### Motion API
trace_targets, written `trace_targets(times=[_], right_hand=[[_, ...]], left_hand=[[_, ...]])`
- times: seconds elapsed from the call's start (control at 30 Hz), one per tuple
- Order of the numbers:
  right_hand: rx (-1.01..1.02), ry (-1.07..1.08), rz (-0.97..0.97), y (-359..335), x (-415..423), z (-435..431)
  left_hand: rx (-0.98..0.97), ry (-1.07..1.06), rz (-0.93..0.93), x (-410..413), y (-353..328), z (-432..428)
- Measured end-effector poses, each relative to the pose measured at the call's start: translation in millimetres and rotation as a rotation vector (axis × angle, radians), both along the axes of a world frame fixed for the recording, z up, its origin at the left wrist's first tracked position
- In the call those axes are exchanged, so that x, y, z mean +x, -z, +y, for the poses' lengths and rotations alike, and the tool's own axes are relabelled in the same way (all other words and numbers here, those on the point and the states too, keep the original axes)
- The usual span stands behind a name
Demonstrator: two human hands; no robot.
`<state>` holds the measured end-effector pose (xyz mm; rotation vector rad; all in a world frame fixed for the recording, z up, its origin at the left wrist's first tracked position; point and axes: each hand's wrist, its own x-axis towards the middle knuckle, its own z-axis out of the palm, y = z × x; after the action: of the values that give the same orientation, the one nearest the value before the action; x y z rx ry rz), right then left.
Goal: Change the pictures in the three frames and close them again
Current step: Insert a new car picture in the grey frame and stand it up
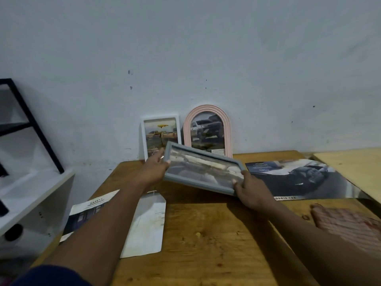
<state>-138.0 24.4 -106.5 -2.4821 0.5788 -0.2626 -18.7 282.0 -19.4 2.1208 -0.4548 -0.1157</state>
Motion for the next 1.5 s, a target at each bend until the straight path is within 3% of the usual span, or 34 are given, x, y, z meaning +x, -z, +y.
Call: trace_targets(times=[0.27, 0.43, 0.6, 0.77, 0.97, 1.23, 1.43, 1.5], right_hand=[[-0.258, 0.023, 0.002, 19, -22, -8], [-0.263, 0.029, -0.020, 24, -27, -13], [-0.194, 0.007, -0.021, 19, -30, -14], [-0.228, 0.032, -0.055, 5, -51, -27], [-0.265, 0.132, 0.115, -4, -115, -73], [-0.332, 0.150, 0.215, 29, -178, -91], [-0.384, 0.117, 0.020, 19, -151, -70], [-0.225, 0.126, -0.105, 10, -134, -61]], left_hand=[[0.285, 0.020, 0.090, 3, 91, -1], [0.628, 0.053, -0.177, -8, 113, -15], [0.767, 0.096, -0.281, -15, 115, -21], [0.767, 0.218, -0.339, -33, 110, -53], [0.745, 0.412, -0.357, -81, 112, -124], [0.700, 0.454, -0.356, -111, 116, -166], [0.565, 0.393, -0.321, -95, 98, -137], [0.549, 0.349, -0.300, -77, 93, -120]])
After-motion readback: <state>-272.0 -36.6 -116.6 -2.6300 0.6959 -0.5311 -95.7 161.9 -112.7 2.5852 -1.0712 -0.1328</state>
